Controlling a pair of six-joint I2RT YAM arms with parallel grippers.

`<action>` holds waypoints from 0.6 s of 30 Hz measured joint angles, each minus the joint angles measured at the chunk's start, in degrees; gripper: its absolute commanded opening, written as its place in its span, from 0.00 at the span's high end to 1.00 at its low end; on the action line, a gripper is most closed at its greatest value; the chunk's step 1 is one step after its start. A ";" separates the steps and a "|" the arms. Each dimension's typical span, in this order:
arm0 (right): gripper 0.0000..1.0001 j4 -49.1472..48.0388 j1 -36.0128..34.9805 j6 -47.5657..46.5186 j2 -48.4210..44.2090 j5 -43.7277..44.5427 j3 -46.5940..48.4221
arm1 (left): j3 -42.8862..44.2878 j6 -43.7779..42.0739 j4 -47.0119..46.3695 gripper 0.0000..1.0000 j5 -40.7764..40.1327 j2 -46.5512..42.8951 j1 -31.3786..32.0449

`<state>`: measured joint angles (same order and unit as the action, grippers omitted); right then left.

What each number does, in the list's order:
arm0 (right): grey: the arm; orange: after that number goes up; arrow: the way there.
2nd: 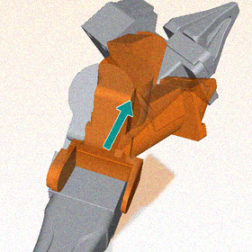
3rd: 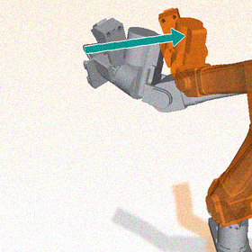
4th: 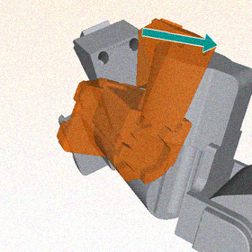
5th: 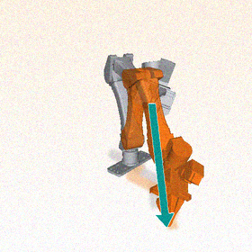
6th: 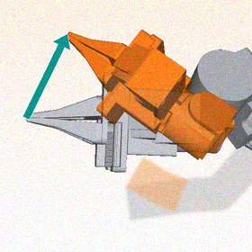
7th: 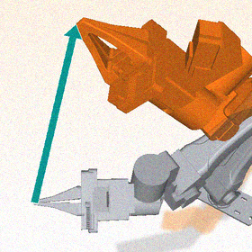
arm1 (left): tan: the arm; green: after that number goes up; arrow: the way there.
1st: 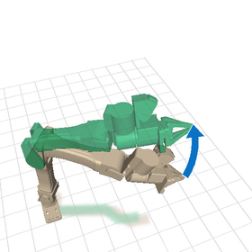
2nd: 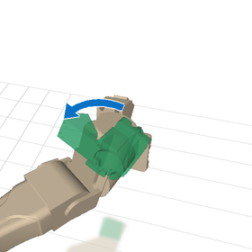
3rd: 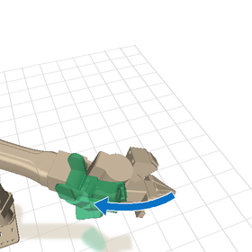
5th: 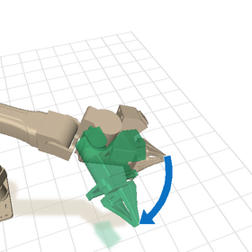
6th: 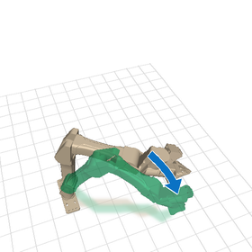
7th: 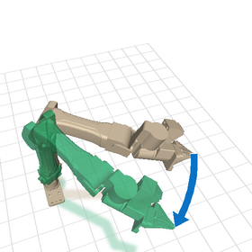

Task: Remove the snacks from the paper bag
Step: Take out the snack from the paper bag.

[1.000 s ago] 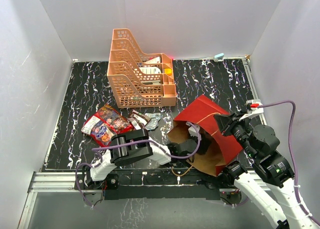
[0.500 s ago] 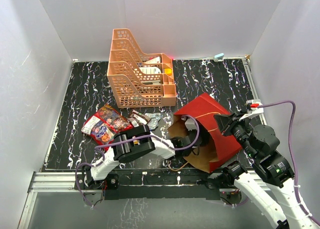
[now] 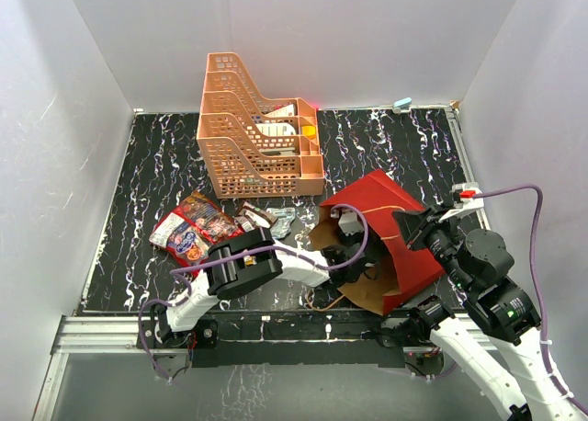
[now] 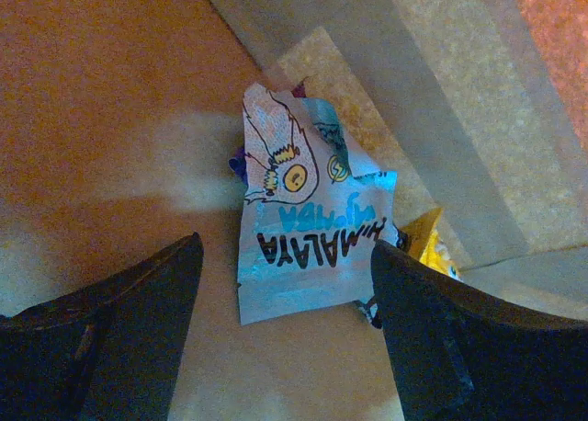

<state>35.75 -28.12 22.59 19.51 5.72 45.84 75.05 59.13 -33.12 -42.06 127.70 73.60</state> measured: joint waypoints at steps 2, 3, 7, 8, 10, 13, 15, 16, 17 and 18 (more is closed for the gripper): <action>0.92 0.00 0.00 0.02 0.00 -0.07 0.00 | 0.87 0.83 1.90 0.23 -1.11 0.00 -0.02; 0.92 0.00 0.00 0.02 0.00 -0.07 0.00 | 1.22 1.07 2.62 0.24 -1.51 0.00 -0.02; 0.92 0.00 0.00 0.02 -0.11 -0.04 0.00 | 2.12 2.05 4.22 0.35 -1.90 0.11 -0.28; 0.93 0.02 0.00 0.02 -0.28 -0.04 0.00 | 2.12 2.27 3.98 0.37 -1.84 0.26 -0.44; 0.93 -0.02 0.00 0.00 -0.76 -0.07 0.00 | 2.10 2.21 2.56 0.40 -1.40 0.79 -0.92; 0.93 0.02 0.00 -0.11 -1.20 -0.48 0.02 | 2.12 1.18 -1.22 0.42 -0.50 2.16 -1.29; 0.93 0.09 0.00 -0.24 -1.16 -1.14 0.02 | 2.29 0.00 -3.65 0.47 -0.07 3.10 -1.49; 0.93 0.13 0.00 -0.28 -1.16 -1.27 0.02 | 2.75 -0.68 -4.72 0.52 0.35 3.78 -1.51; 0.93 0.13 0.00 -0.35 -1.16 -1.38 0.07 | 3.23 -1.25 -5.51 0.58 0.70 4.31 -1.55; 0.93 0.13 0.00 -0.44 -1.16 -1.42 0.11 | 3.89 -1.97 -6.38 0.63 1.40 5.09 -1.62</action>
<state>35.88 -28.12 22.15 18.35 4.29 45.95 78.94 57.17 -39.51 -40.66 132.79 71.99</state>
